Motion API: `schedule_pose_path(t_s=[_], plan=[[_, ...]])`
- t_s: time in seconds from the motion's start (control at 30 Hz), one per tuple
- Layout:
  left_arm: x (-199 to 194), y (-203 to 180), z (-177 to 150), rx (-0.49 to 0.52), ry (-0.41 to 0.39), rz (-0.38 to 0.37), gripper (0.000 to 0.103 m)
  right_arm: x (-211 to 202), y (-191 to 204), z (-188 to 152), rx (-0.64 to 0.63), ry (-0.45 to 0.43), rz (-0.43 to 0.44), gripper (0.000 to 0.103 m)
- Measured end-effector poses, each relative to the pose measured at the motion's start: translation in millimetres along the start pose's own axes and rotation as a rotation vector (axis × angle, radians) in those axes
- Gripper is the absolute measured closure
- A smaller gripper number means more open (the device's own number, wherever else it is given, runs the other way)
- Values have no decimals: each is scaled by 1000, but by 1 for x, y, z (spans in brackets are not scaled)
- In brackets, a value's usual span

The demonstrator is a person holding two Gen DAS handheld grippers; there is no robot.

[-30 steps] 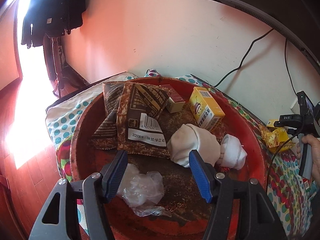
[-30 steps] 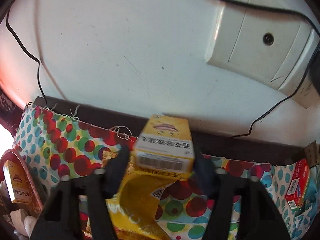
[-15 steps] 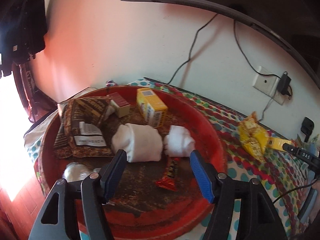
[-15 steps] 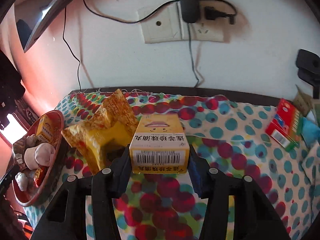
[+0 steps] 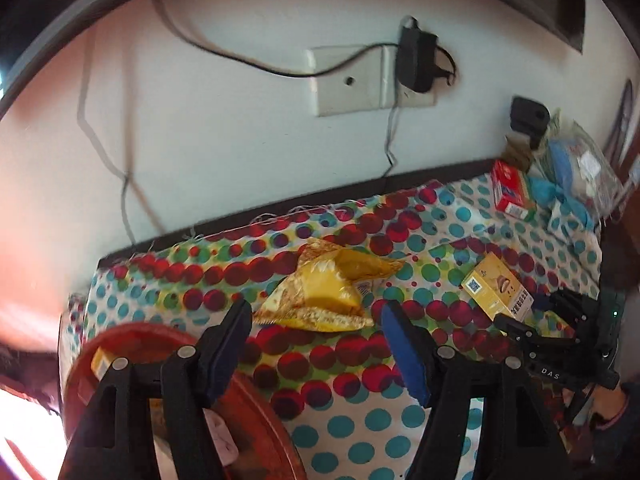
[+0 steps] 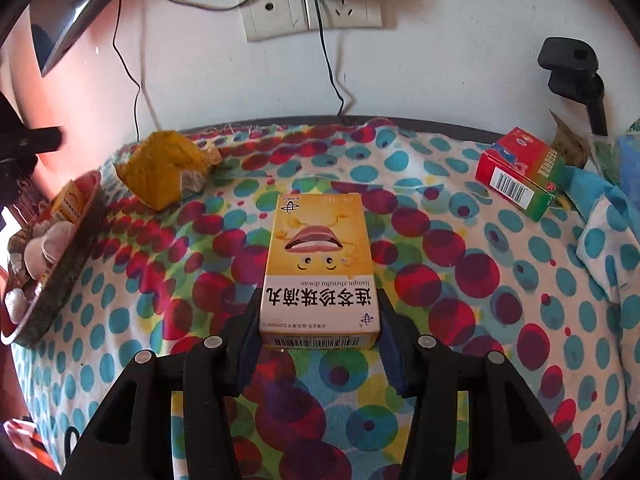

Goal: Organize objects
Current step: 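Grasp the yellow chip bag with the left gripper while the right gripper holds the box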

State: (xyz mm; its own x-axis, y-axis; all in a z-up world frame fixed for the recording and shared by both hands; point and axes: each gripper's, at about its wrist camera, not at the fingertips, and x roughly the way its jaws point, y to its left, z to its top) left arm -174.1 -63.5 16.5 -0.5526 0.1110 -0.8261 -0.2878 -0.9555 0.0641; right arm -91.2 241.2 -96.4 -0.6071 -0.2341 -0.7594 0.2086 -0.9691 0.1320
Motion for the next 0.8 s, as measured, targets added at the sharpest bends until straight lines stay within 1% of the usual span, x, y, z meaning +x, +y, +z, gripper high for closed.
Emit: schedule_pose_path(t_s=[0.07,0.13,0.23,0.3,0.37,0.4,0.47,0.53,0.6,0.63,0.7,0.77,0.8], plan=[[21,-8,20,77,76,-9,34,2,2,0,-8,6,-6,54],[45,-16,36,167,142,18,34,2,4,0,-18,9,-14,54],[74,-25,43,262,252,-1,34,2,5,0,-21,11,-17,54],[90,-29,44,307,329,-8,34,3,4,0,-14,18,-4,53],[102,-32,46,352,370,21,34,2,4,0,-5,16,7,53],[107,-33,48,364,383,22,34,3,4,0,-4,15,9,53],[119,-30,48,351,432,10,34,3,4,0,-9,17,3,53],[132,-29,42,336,443,22,34,4,5,1,-21,20,-10,53],[143,-29,29,325,452,39,34,4,8,1,-36,23,-27,52],[145,-31,21,333,428,60,32,5,9,1,-45,25,-36,52],[139,-34,10,325,357,67,32,6,12,1,-61,29,-48,53],[129,-35,-1,300,285,89,36,6,15,0,-74,31,-54,53],[124,-35,-5,285,257,93,40,6,15,0,-77,31,-56,53]])
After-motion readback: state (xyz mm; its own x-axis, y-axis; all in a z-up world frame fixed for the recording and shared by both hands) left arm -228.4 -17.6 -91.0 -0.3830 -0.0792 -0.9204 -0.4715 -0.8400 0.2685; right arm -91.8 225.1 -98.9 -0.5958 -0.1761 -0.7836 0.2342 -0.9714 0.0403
